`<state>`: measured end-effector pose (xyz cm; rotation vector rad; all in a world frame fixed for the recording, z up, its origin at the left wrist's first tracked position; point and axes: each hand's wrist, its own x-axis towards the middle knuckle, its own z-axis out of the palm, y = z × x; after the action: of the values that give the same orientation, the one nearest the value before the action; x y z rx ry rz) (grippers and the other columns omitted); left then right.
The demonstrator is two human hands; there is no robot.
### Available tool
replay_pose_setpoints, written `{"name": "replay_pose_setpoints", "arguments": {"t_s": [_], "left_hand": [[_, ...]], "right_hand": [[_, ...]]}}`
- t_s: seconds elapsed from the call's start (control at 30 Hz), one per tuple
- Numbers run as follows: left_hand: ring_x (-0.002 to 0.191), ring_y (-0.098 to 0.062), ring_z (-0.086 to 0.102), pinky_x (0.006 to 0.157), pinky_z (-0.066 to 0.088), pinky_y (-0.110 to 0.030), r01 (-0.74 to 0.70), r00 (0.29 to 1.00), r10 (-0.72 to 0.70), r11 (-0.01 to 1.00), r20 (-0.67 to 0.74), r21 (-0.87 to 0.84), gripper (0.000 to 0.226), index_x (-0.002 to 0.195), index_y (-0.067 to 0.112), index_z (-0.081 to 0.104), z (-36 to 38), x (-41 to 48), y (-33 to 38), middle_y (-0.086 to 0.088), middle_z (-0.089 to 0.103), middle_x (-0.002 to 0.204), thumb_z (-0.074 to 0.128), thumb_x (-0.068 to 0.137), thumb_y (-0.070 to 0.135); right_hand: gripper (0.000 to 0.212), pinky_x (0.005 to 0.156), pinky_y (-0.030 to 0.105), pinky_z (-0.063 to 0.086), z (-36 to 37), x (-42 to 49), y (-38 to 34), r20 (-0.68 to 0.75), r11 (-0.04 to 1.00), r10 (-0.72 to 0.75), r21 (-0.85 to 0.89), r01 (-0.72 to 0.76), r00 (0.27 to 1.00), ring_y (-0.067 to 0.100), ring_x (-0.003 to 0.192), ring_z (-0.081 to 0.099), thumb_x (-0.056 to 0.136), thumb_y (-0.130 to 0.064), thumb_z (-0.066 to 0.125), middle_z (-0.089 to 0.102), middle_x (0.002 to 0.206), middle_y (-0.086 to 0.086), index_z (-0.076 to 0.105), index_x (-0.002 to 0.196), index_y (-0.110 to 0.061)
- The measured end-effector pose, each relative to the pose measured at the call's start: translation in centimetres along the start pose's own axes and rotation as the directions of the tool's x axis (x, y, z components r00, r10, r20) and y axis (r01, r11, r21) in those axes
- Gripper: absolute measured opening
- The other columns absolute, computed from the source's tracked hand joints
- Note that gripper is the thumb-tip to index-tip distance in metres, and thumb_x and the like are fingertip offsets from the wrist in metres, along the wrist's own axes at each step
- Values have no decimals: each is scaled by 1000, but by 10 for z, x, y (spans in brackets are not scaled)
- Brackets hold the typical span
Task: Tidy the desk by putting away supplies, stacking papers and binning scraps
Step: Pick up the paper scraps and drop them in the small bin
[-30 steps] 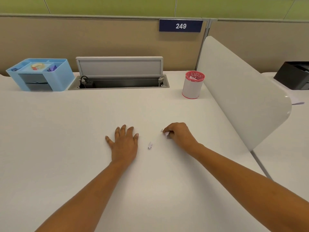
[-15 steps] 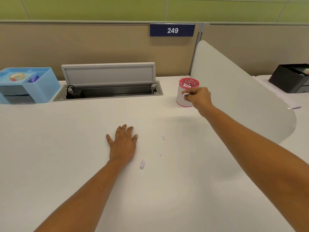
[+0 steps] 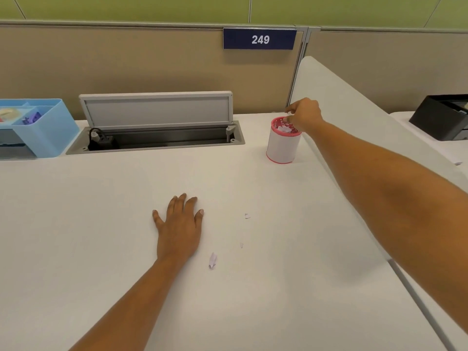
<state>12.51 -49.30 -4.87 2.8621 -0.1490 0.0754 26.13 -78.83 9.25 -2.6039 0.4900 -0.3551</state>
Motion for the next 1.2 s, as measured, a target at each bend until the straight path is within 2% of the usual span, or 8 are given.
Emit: {"name": "replay_pose_setpoints", "arguments": {"t_s": [0.2, 0.33, 0.47, 0.6, 0.7, 0.8, 1.0, 1.2], "left_hand": [[143, -15, 13, 113, 7, -53, 2, 1000, -2, 1000, -1, 5, 44, 143, 22, 29, -1, -1, 1, 2, 20, 154, 23, 101, 35], [143, -15, 14, 113, 7, -53, 0, 1000, 0, 1000, 0, 12, 44, 142, 22, 29, -2, -2, 1, 2, 21, 154, 23, 101, 34], [143, -15, 14, 113, 7, -53, 0, 1000, 0, 1000, -4, 3, 43, 142, 21, 31, -4, -3, 2, 1, 22, 153, 23, 101, 33], [143, -15, 14, 113, 7, -53, 5, 1000, -5, 1000, 0, -8, 43, 141, 21, 31, -4, -3, 2, 1, 23, 153, 24, 101, 33], [143, -16, 14, 113, 6, -53, 6, 1000, -5, 1000, 5, -10, 43, 141, 21, 31, -4, -2, 2, 1, 23, 153, 24, 101, 33], [143, -17, 14, 113, 6, -54, 8, 1000, -7, 1000, 11, -21, 43, 141, 21, 32, -4, -2, 3, 0, 22, 153, 24, 101, 33], [143, -16, 14, 113, 6, -54, 8, 1000, -8, 1000, 6, -26, 43, 141, 21, 32, -4, -2, 2, 0, 23, 153, 24, 101, 33], [143, -16, 14, 113, 6, -54, 0, 1000, 0, 1000, 3, -27, 42, 141, 21, 33, -4, -3, 2, 0, 24, 153, 24, 101, 32]], "right_hand": [[23, 79, 14, 45, 6, -32, -8, -150, 943, -15, 326, 64, 989, 15, 89, 60, 86, 5, 54, 67, 108, 16, 69, 103, 0], [20, 62, -3, 38, 39, -100, -8, -10, 880, -102, 465, 95, 995, 1, 74, 58, 85, 3, 59, 69, 103, 16, 69, 102, 1], [23, 87, 14, 38, 75, -171, 6, 203, 943, -174, 317, 104, 963, 21, 106, 62, 91, -6, 54, 67, 115, 13, 68, 109, -3], [45, 111, 25, 19, 84, -230, 9, 402, 966, -258, 134, 222, 878, 18, 139, 30, 99, -30, 39, 33, 150, 6, 40, 140, -10], [61, 115, 25, -1, 86, -266, 2, 475, 948, -316, 125, 292, 821, 12, 145, 4, 98, -43, 34, 8, 158, 2, 16, 148, -14], [65, 115, 29, -6, 90, -285, -5, 535, 900, -421, 148, 410, 732, 13, 146, -3, 97, -44, 37, 2, 158, 1, 9, 149, -19], [40, 117, 25, 8, 91, -285, 3, 544, 709, -671, 274, 650, 504, 19, 145, 14, 101, -15, 34, 25, 154, 5, 39, 141, -18], [39, 105, 18, 25, 66, -270, 22, 524, 717, -667, 259, 647, 530, 20, 129, 41, 97, -2, 39, 47, 139, 8, 50, 133, -11]]}}
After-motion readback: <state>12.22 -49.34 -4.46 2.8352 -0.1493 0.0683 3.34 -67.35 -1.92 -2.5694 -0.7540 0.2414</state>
